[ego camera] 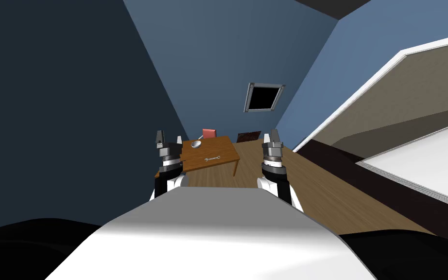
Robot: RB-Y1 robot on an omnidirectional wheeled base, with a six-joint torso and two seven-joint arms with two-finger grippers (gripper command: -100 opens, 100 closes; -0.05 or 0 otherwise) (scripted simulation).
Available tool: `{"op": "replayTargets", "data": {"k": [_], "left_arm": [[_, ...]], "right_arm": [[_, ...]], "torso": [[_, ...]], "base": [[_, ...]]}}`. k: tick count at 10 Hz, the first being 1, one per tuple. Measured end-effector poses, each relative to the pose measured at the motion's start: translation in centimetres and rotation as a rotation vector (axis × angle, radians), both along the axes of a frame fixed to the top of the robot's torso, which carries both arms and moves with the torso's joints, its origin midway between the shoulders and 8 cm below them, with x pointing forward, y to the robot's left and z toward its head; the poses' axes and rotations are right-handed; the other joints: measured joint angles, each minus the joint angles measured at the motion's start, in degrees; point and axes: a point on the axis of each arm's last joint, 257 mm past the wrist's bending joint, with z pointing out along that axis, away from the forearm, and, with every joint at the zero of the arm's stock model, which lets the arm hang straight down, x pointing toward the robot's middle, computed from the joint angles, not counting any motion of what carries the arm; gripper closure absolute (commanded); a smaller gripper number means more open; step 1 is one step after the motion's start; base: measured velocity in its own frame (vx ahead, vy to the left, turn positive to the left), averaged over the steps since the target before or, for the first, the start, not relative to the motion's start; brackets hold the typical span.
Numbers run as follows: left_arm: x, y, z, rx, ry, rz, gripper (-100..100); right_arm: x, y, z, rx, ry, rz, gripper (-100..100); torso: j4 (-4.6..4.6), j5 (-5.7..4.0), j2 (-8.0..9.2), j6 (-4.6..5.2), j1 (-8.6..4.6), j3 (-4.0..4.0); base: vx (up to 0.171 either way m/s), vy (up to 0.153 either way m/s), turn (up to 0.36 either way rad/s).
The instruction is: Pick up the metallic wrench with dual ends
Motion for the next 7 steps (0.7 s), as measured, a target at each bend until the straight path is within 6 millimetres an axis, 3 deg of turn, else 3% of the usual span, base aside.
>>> {"op": "replayTargets", "data": {"k": [3,7], "left_arm": [[1.2,-0.6,-1.2,0.032,0.054,-0.049,-100],[4.0,-0.3,-4.3,0.025,0.175,-0.119,-100]], "right_arm": [[0.0,0.0,0.0,0.0,0.0,0.0,0],[0.0,0.0,0.0,0.0,0.0,0.0,0]], "torso": [[-0.02,-0.02,-0.07,0.01,-0.08,-0.04],[-0.03,-0.02,-0.11,-0.01,-0.09,-0.06]], "base": [[0.019,-0.025,-0.112],[0.028,-0.031,-0.132]]}}
